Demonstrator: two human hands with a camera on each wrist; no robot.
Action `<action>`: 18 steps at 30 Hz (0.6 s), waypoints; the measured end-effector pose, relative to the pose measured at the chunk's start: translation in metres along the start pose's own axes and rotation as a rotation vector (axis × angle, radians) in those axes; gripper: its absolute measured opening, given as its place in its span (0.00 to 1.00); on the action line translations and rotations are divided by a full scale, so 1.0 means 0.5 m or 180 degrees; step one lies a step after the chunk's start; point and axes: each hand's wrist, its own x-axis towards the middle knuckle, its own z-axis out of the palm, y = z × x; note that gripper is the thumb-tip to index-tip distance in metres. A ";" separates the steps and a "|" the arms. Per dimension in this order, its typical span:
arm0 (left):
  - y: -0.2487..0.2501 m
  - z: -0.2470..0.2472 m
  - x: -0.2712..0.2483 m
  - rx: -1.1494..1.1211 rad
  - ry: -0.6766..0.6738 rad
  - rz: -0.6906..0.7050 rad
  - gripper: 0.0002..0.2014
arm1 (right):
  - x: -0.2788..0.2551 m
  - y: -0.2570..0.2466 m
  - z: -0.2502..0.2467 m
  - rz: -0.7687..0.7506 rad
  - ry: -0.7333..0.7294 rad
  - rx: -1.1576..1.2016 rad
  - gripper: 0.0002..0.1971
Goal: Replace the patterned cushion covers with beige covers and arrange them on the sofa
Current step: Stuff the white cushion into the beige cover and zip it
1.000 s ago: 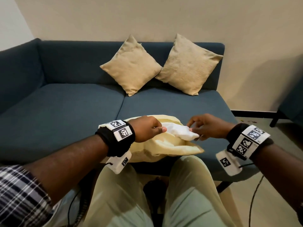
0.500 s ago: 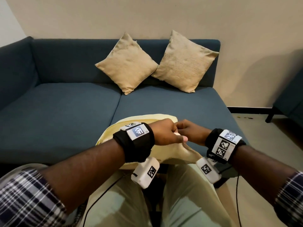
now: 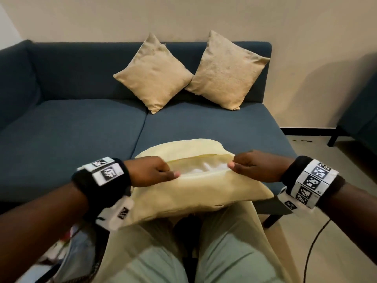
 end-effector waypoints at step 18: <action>-0.105 0.057 -0.153 -0.0242 0.0655 0.0099 0.15 | 0.045 0.010 0.030 0.0426 0.0247 -0.1127 0.31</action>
